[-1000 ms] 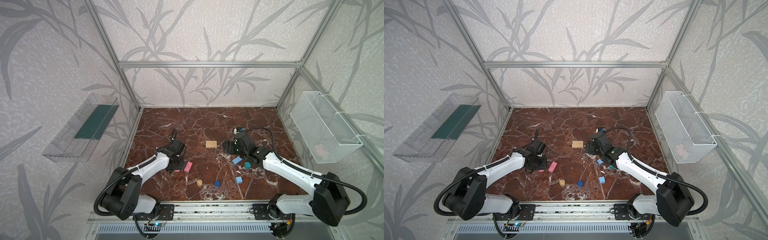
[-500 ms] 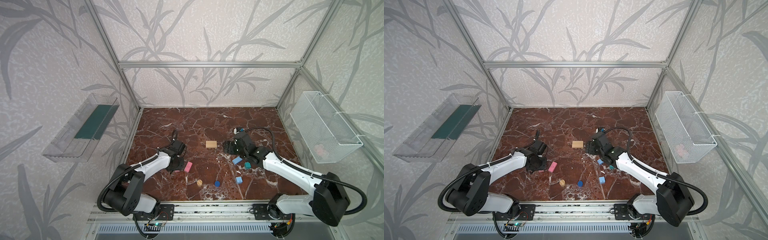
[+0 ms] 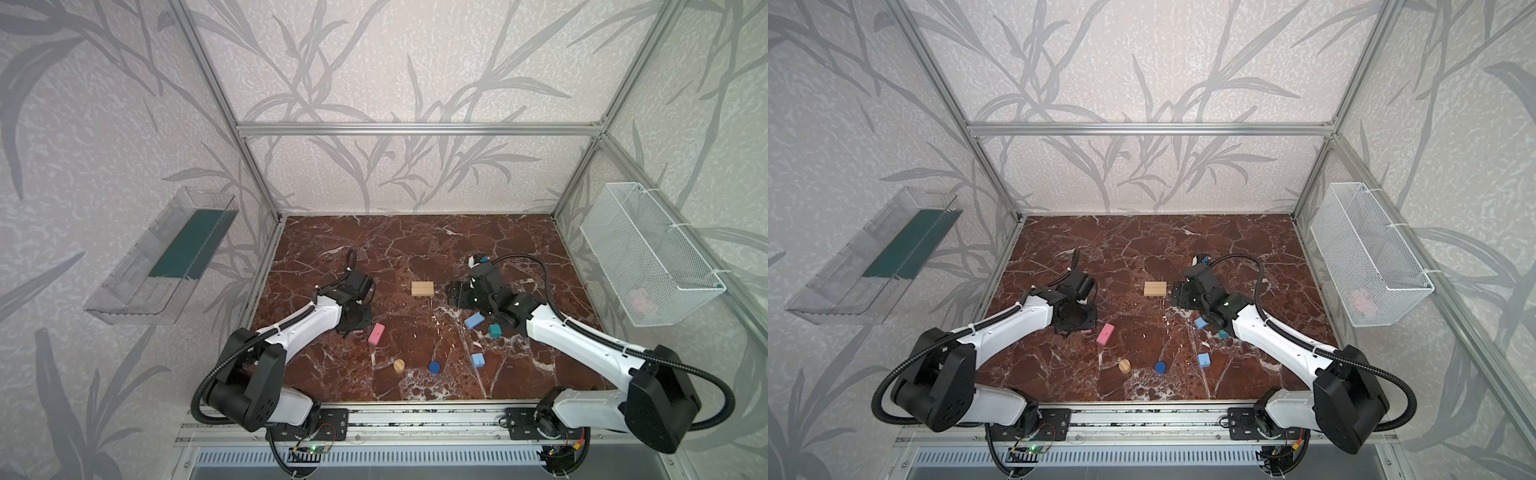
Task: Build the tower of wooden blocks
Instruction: 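Lift the pink block with the left gripper and carry it over the wood bars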
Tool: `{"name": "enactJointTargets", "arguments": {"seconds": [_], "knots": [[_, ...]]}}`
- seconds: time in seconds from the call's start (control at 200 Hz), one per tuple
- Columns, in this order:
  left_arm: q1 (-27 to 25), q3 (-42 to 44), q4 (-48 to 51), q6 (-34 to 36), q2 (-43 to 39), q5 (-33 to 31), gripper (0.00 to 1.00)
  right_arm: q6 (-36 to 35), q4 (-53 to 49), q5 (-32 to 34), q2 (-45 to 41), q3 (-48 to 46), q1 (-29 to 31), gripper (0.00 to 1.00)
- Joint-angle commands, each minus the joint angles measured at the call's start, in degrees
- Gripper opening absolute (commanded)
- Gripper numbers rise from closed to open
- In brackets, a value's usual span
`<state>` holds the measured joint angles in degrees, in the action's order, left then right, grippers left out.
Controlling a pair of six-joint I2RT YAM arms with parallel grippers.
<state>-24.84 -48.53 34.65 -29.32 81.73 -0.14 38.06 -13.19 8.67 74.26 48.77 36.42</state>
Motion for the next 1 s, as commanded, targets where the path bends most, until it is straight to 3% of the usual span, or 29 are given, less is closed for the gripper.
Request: {"name": "enactJointTargets", "arguments": {"seconds": [0.0, 0.17, 0.375, 0.735, 1.0], "knots": [[-0.9, -5.5, 3.4, -1.3, 1.4, -0.2, 0.13, 0.0, 0.2, -0.2, -2.9, -1.4, -0.7, 0.85], [-3.6, -13.8, 6.5, -1.3, 6.4, -1.5, 0.10, 0.0, -0.5, -0.3, -5.0, -3.1, -2.0, 0.85], [-7.1, -24.2, 8.2, -2.2, 14.9, 0.4, 0.00, -0.1, -0.7, -0.9, -9.8, -6.3, -3.9, 0.85], [-12.8, -45.3, 16.2, -4.0, 32.6, 0.4, 0.00, 0.1, -1.9, -1.6, -18.1, -10.6, -6.7, 0.84], [-13.9, -50.9, 15.9, -7.6, 38.1, -0.9, 0.00, 0.0, -2.2, -1.5, -20.7, -11.8, -7.7, 0.83]]}}
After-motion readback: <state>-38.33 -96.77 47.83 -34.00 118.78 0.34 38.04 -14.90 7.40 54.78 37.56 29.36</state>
